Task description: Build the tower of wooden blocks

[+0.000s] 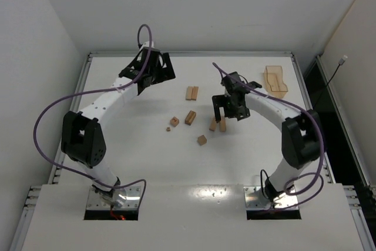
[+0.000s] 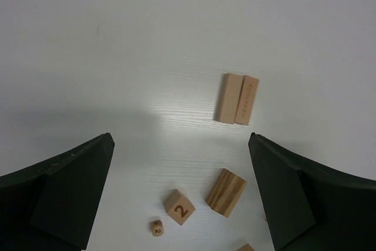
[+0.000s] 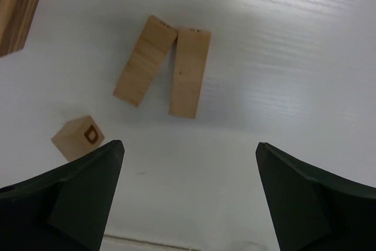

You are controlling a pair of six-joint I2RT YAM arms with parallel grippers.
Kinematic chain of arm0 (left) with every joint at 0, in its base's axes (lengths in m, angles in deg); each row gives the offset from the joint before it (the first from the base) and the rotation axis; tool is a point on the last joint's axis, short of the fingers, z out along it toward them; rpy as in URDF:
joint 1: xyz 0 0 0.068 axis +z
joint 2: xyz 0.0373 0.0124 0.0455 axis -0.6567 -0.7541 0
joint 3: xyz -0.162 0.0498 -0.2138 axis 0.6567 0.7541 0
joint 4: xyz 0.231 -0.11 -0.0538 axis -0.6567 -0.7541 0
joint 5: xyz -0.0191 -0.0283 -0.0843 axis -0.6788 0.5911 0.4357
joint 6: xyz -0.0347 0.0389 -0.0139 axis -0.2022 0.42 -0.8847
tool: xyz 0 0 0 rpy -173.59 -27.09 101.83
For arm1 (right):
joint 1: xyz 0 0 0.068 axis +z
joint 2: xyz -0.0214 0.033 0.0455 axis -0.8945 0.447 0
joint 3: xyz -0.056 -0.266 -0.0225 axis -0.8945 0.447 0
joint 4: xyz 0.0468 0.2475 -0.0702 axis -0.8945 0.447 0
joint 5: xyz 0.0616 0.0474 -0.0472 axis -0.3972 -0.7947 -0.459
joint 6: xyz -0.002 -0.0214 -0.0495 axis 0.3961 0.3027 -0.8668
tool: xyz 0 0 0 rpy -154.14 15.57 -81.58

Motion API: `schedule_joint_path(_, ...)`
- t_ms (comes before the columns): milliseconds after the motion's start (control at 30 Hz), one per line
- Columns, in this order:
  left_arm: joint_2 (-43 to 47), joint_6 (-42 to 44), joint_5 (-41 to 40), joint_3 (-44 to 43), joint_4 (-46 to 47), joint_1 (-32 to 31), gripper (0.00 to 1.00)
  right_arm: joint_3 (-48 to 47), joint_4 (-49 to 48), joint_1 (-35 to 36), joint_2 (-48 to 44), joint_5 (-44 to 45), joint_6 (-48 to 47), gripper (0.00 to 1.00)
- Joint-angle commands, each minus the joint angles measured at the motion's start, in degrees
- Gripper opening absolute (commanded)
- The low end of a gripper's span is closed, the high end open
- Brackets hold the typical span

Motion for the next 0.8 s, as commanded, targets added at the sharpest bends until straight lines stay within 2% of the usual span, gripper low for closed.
schedule_joint_path(0, 4.00, 0.22, 2.46, 2.39, 1.21, 2.74, 0.99, -5.34, -3.51, 2.28, 4.54, 3.28, 4.00, 0.94)
schedule_joint_path(100, 5.14, 0.22, 3.78, 2.40, 1.21, 4.41, 0.99, -8.94, -2.99, 3.08, 9.28, 7.22, 5.83, 0.97)
schedule_joint_path(133, 5.15, 0.22, 3.79, 2.92, 1.21, 4.42, 0.99, -10.43, -2.98, 3.08, 10.35, 7.23, 6.46, 1.00)
schedule_joint_path(267, 5.15, 0.22, 4.31, 3.54, 1.82, 5.46, 0.99, -13.34, -2.37, 4.30, 14.40, 4.51, 9.36, 1.00)
schedule_joint_path(467, 5.15, -0.31, 6.24, 3.02, 0.68, 6.79, 0.99, -13.26, -0.52, 6.42, 15.19, 6.96, 14.81, 1.00)
schedule_joint_path(767, 3.57, -0.93, 8.62, 2.49, 0.68, 7.84, 0.99, -11.59, 1.06, 6.42, 16.77, 8.02, 17.01, 1.00)
